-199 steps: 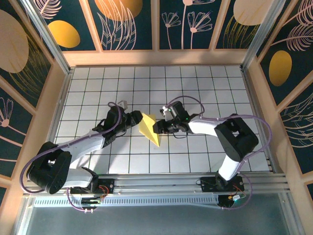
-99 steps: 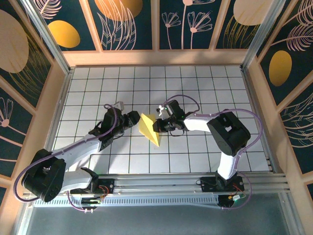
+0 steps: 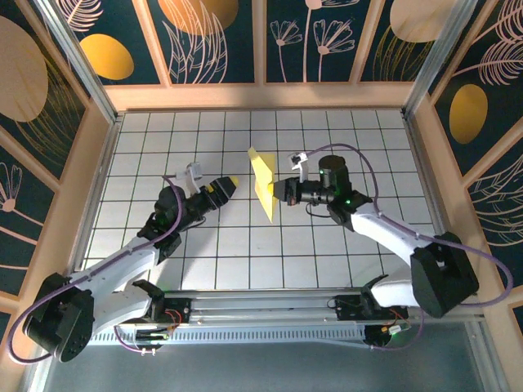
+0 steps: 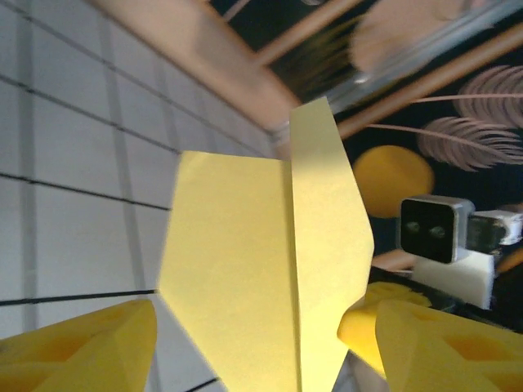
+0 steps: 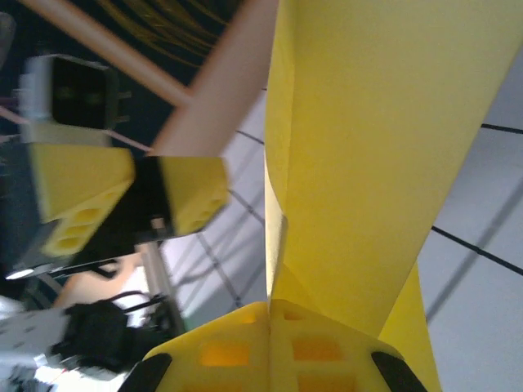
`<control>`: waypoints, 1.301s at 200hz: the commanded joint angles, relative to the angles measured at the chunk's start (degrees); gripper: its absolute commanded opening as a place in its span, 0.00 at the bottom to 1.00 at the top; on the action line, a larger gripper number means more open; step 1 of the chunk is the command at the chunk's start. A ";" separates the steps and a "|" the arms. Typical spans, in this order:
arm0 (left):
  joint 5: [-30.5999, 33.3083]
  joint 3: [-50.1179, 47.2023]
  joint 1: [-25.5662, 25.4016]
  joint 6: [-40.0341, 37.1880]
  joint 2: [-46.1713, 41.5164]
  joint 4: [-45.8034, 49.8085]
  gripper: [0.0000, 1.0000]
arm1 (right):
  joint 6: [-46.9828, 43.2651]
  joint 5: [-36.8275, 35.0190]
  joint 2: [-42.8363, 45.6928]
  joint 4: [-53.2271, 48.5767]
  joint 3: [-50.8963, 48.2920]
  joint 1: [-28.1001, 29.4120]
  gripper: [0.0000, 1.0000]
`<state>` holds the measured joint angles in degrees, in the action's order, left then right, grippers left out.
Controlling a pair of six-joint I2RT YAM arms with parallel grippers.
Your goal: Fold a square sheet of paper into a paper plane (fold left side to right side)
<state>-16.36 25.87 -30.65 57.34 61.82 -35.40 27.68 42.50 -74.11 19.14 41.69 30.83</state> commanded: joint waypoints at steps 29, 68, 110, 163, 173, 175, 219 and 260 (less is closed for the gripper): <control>-14.51 1.08 -0.43 5.28 5.95 -22.84 0.58 | 10.62 13.32 2.83 15.19 -2.66 -0.77 0.00; -15.60 2.82 -1.73 4.73 8.39 -22.87 0.49 | 13.94 14.88 1.89 19.39 -3.36 -0.35 0.00; -16.26 3.49 -2.39 4.89 9.98 -24.13 0.37 | 15.48 15.34 -0.22 21.24 -3.46 0.20 0.00; -15.45 3.74 -2.48 4.38 9.29 -23.65 0.10 | 12.76 13.12 -0.53 16.56 -2.59 0.20 0.00; -15.07 3.76 -2.47 4.20 9.05 -23.17 0.07 | 12.02 12.14 0.24 15.18 -2.41 0.04 0.03; -15.03 3.75 -2.48 4.23 9.02 -23.08 0.06 | 11.80 11.87 0.40 14.91 -2.41 0.03 0.04; -13.74 3.88 -2.48 3.75 8.32 -23.09 0.00 | 6.63 5.64 7.94 6.02 -2.71 -2.12 0.36; -13.76 4.86 -2.73 3.91 8.65 -24.53 0.00 | 4.92 3.73 12.78 1.71 -6.36 -3.75 0.67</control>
<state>-30.39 28.27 -32.97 62.22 71.29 -56.05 34.96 47.99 -62.87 24.75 37.89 27.68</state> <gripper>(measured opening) 0.044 0.626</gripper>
